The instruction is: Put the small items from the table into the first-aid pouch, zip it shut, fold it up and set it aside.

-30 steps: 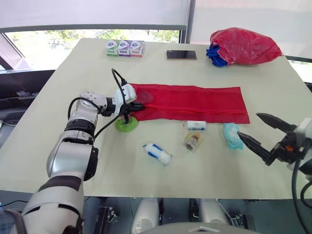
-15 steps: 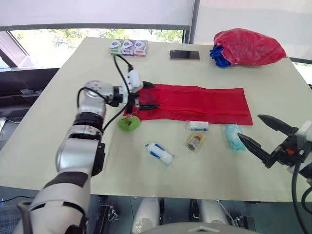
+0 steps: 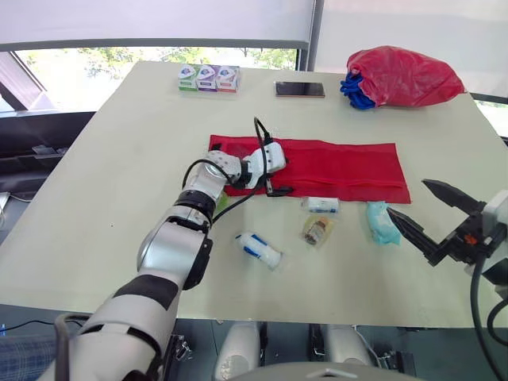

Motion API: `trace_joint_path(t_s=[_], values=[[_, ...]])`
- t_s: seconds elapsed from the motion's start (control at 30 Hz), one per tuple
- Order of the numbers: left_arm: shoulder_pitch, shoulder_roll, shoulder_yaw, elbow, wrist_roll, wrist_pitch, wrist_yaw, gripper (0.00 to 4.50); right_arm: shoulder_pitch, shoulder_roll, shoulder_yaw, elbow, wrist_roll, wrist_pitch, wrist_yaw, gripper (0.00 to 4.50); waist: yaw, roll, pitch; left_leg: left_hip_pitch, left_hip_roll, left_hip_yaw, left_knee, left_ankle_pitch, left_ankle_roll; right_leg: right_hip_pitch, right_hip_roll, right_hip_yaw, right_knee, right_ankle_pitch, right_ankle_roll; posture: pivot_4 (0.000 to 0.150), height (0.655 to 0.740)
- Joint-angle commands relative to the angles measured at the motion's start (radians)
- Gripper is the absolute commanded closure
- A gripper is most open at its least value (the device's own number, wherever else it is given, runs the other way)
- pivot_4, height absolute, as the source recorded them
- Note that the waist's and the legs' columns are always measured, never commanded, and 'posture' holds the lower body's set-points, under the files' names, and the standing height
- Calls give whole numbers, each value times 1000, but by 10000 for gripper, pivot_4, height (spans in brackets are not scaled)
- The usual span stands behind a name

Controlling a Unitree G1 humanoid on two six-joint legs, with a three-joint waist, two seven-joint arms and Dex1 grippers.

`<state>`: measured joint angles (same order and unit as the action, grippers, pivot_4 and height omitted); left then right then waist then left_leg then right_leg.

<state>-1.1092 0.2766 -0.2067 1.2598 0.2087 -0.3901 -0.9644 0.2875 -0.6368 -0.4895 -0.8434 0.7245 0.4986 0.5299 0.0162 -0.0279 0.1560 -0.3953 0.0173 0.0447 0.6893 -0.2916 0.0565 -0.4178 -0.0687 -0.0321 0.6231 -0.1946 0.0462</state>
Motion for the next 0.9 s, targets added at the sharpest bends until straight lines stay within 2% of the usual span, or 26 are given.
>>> trace_joint_path(t_s=[0.03,0.1,0.13,0.17,0.2,0.37,0.43,0.57,0.7,0.9], values=[[-50,-28,11,28,8,11,64,2571,8,-5,-36,-49,9,-11,-23,0,1,0,0,0,0,0,0,0,0,0,0,0,0,0,0,1500,7400],[-61,-41,12,37,12,17,73,7508,16,0,-33,-56,6,-13,-32,0,1,0,0,0,0,0,0,0,0,0,0,0,0,0,0,1500,7400],[-68,-50,7,40,18,21,74,12238,20,2,-29,-60,4,-14,-37,0,0,0,0,0,0,0,0,0,0,0,0,0,0,0,0,1500,7400],[-72,-55,3,43,23,23,74,14415,23,4,-27,-63,2,-16,-41,0,0,0,0,0,0,0,0,0,0,0,0,0,0,0,0,1500,7400],[-76,-59,-2,46,31,24,76,21028,24,4,-24,-64,1,-17,-44,0,0,0,0,0,0,0,0,0,0,0,0,0,0,0,0,1500,7400],[-82,-53,-23,60,76,38,86,40151,33,9,-28,-75,0,-18,-59,0,-1,0,0,0,-1,0,0,0,0,0,0,0,0,0,0,1500,7400],[-83,-46,-21,62,80,40,80,44234,45,13,-30,-81,0,-21,-62,0,-1,0,0,0,0,0,0,0,0,0,0,0,0,0,0,1500,7400],[-88,-41,7,62,54,59,33,44234,54,17,-21,-80,-9,-28,-65,0,-1,0,0,0,0,0,0,0,0,0,0,0,0,0,0,1500,7400],[-96,-36,35,50,20,71,-77,44234,32,1,14,-90,-5,6,-85,0,-2,0,0,0,0,0,0,0,0,0,0,0,0,0,0,1500,7400],[-102,-23,27,21,11,80,-200,44234,-30,-70,128,-124,23,119,-115,0,-2,0,0,0,0,0,0,0,0,0,0,0,0,0,0,1500,7400]])
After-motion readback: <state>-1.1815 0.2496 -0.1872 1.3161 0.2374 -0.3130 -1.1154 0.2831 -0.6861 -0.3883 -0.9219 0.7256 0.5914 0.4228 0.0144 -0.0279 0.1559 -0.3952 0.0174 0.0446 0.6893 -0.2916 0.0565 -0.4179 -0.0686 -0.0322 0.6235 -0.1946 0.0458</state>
